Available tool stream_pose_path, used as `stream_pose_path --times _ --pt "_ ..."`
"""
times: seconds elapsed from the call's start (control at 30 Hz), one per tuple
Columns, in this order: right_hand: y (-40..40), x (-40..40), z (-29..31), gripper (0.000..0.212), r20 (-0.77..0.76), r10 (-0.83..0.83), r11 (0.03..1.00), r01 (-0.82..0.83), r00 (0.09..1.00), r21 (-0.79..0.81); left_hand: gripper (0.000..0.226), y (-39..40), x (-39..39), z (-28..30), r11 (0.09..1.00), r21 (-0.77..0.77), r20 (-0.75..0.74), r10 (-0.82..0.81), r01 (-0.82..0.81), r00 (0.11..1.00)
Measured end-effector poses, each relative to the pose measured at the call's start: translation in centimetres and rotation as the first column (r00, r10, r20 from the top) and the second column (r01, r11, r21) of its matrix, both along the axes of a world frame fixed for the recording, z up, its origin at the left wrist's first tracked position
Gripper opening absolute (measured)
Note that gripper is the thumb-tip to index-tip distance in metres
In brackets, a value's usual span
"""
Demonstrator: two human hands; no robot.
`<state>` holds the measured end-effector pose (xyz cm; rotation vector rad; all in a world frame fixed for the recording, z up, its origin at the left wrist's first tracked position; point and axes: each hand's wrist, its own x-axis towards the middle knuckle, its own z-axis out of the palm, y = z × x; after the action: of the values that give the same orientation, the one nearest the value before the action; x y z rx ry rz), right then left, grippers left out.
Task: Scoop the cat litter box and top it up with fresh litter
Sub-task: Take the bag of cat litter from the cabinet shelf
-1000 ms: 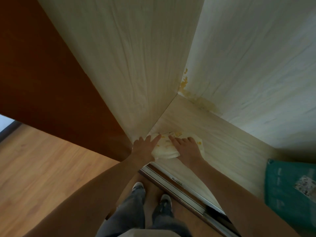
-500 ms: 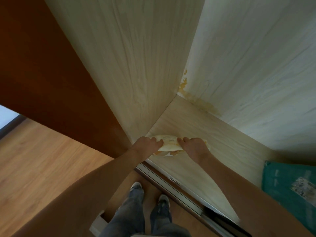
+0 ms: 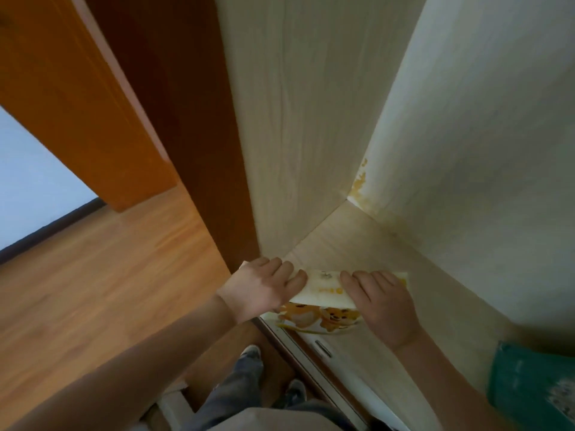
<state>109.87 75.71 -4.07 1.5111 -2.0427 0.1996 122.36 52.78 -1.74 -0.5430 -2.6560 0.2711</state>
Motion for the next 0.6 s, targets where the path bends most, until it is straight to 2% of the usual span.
stream_pose_path --times 0.17,0.3,0.43,0.6 --pt "-2.2 2.8 2.7 0.015 -0.065 0.176 0.973 -0.184 0.982 -0.143 0.024 0.4 6.4 2.0 0.984 0.024 -0.050 0.176 -0.175 0.983" --pt "-5.6 4.8 3.4 0.024 -0.051 0.323 0.929 -0.327 0.945 -0.174 0.013 -0.1 11.2 3.0 0.941 -0.008 -0.081 0.336 -0.338 0.938" --pt "-9.9 7.0 3.1 0.010 -0.033 0.450 0.877 -0.449 0.892 -0.171 0.014 -1.4 15.9 2.9 0.868 -0.041 -0.085 0.491 -0.495 0.867" --pt "-17.0 10.6 2.8 0.013 -0.004 0.615 0.773 -0.605 0.788 -0.190 0.017 -4.2 21.8 2.8 0.751 -0.051 -0.086 0.654 -0.659 0.752"
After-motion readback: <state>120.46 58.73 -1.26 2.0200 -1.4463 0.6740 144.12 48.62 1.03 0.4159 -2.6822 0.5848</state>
